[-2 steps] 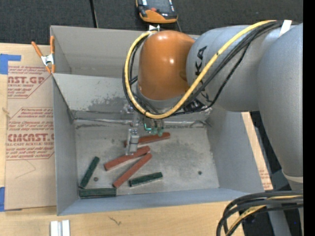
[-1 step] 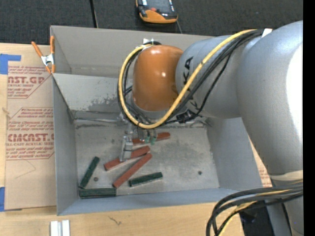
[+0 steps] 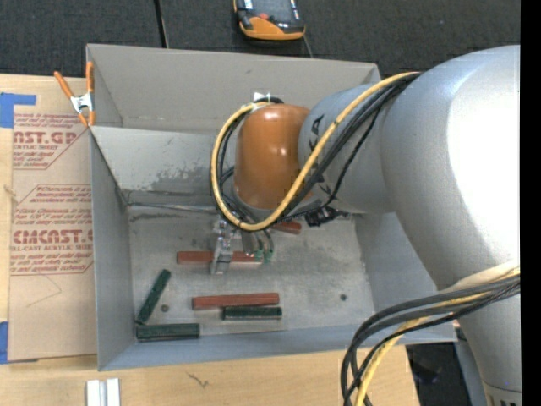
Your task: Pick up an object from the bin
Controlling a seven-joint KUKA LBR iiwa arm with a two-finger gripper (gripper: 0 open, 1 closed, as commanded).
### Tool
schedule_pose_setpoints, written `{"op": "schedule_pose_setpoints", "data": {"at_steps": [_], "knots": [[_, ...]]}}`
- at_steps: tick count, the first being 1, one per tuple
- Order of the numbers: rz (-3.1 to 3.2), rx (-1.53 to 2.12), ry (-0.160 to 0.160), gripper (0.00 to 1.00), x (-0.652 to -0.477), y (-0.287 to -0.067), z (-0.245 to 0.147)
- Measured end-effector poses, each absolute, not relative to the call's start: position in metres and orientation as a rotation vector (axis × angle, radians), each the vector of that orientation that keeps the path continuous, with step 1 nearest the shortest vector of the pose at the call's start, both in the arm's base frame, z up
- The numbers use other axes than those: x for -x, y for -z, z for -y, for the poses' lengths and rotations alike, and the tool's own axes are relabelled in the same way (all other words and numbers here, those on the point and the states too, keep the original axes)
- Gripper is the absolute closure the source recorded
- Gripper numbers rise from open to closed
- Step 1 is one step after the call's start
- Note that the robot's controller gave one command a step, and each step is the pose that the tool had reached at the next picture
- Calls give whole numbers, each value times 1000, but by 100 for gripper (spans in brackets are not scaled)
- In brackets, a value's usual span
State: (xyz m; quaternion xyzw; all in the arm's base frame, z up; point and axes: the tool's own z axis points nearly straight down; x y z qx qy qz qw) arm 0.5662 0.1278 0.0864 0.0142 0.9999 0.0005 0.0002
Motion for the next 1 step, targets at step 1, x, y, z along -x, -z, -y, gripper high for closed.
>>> {"op": "schedule_pose_setpoints", "data": {"at_steps": [1], "knots": [[-3141, -45, -2, 100, -566, -86, -128]]}}
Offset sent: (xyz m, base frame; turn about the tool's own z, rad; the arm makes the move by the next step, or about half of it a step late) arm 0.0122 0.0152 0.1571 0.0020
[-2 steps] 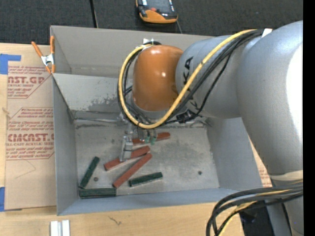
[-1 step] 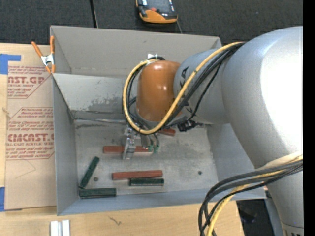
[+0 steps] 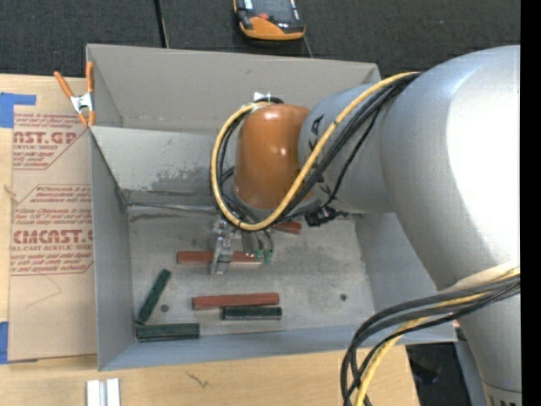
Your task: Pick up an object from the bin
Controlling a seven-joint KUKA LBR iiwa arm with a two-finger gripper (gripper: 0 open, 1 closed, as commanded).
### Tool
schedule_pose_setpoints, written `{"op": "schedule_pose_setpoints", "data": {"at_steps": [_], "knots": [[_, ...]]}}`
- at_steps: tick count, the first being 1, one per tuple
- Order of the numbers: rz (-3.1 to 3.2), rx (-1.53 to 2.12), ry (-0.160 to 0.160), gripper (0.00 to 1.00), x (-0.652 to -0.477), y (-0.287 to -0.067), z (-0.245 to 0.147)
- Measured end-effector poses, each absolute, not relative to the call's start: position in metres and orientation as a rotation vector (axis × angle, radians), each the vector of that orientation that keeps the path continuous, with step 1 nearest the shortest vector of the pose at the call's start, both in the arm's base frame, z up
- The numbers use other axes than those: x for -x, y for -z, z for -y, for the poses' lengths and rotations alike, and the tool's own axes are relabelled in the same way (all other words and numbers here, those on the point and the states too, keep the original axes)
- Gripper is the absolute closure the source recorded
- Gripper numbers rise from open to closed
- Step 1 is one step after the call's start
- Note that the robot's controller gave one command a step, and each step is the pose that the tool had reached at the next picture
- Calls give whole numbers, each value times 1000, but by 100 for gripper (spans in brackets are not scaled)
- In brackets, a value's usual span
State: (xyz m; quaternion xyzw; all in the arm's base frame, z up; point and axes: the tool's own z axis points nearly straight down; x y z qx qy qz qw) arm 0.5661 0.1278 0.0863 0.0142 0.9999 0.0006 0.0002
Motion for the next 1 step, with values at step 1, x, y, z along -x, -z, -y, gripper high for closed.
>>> {"op": "schedule_pose_setpoints", "data": {"at_steps": [1], "knots": [[-3137, -45, -3, 100, -579, -244, -144]]}}
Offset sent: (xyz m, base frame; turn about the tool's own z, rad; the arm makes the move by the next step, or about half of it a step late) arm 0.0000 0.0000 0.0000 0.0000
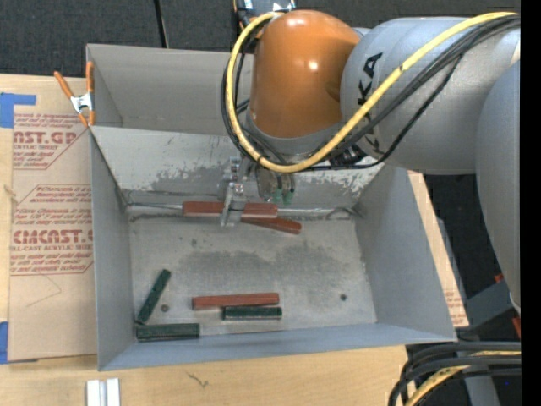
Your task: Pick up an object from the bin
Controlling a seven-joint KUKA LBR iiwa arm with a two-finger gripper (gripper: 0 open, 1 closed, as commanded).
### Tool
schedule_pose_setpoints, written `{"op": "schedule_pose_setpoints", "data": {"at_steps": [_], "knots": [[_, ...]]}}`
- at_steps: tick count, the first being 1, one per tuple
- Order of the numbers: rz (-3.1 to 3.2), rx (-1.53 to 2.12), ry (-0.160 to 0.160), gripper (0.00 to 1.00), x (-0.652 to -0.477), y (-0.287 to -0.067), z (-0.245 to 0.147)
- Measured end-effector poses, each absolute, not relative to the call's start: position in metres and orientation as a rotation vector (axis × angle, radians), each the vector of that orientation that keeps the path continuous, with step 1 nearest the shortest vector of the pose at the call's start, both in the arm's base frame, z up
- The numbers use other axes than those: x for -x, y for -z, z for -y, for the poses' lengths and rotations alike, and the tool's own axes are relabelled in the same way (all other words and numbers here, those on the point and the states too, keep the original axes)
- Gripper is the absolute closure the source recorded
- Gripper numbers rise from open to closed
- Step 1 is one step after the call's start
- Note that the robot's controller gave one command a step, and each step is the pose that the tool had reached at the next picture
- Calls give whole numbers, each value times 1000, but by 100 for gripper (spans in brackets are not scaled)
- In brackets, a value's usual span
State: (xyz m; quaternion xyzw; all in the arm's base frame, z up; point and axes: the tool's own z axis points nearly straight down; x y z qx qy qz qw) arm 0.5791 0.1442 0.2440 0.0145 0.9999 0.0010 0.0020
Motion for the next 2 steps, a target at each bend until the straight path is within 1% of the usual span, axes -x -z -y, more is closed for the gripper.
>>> {"op": "schedule_pose_setpoints", "data": {"at_steps": [1, 2], "knots": [[-3139, -45, -2, 100, -579, -243, -144], [-3137, -39, -1, 100, -585, -226, -171]]}}
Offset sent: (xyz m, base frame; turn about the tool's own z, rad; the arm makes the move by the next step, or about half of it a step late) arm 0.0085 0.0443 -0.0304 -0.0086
